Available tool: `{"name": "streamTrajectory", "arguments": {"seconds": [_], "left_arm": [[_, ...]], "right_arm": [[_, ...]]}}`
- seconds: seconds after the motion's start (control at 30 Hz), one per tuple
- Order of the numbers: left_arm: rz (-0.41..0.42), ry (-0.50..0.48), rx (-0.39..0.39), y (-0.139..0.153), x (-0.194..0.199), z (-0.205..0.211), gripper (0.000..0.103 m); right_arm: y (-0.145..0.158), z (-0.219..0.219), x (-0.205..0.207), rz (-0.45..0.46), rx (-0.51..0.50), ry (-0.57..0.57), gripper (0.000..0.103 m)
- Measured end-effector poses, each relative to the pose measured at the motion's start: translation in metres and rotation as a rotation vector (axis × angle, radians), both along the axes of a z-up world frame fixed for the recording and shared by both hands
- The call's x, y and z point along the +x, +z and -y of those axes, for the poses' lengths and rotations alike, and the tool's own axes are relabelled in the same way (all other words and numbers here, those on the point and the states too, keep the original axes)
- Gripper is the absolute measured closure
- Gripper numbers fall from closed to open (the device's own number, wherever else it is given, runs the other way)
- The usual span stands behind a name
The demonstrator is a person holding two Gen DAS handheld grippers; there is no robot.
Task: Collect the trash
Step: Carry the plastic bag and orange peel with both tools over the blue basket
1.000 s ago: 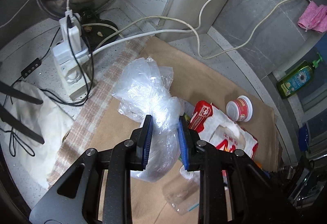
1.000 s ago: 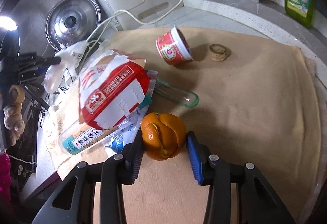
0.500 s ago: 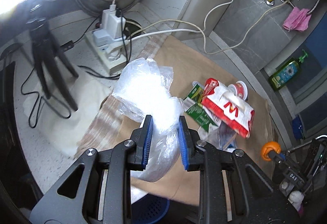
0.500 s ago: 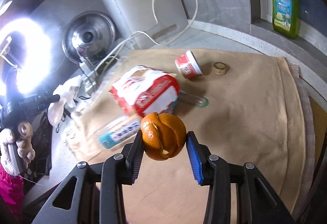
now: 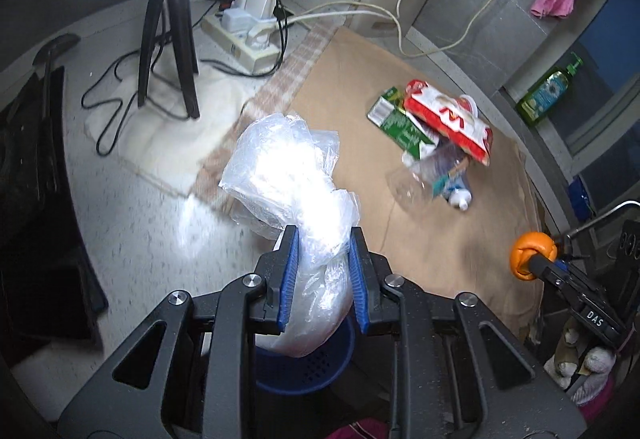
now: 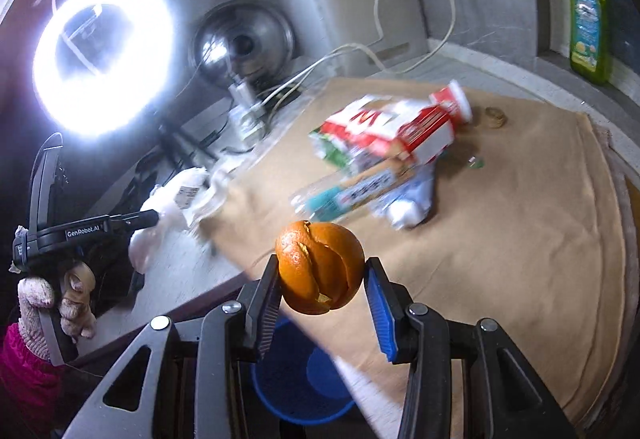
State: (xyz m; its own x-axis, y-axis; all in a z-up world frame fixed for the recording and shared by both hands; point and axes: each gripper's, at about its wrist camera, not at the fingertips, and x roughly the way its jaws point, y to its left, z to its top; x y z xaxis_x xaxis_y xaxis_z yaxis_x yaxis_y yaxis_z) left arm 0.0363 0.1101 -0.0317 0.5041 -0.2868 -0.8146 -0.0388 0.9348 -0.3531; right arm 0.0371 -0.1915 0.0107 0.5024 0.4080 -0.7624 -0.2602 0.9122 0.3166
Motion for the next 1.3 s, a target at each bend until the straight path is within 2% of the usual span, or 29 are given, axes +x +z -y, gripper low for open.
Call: {"name": "streamTrajectory", "arguments": {"seconds": [0.17,0.5,0.9,1.3], "left_arm": [[-0.029,-0.018,-0.027,-0.011,-0.033,0.004,0.08],[-0.115,-0.102,-0.014,-0.049,-0.083,0.029,0.08],[-0.232,-0.156,0.016,-0.114,-0.102,0.044,0.08],[-0.329,-0.201,0.057,-0.168,-0.112,0.057,0.08]], "right_arm": [[-0.016,-0.019,-0.02,-0.04,-0.006,0.036,0.061],[-0.057,-0.049,-0.054,-0.131,-0.047,0.095,0.061],[-0.107,-0.074,-0.085,-0.211,-0.124,0.146,0.061],[-0.159,-0.081,-0.09,-0.285,-0.181,0.146,0.061]]}}
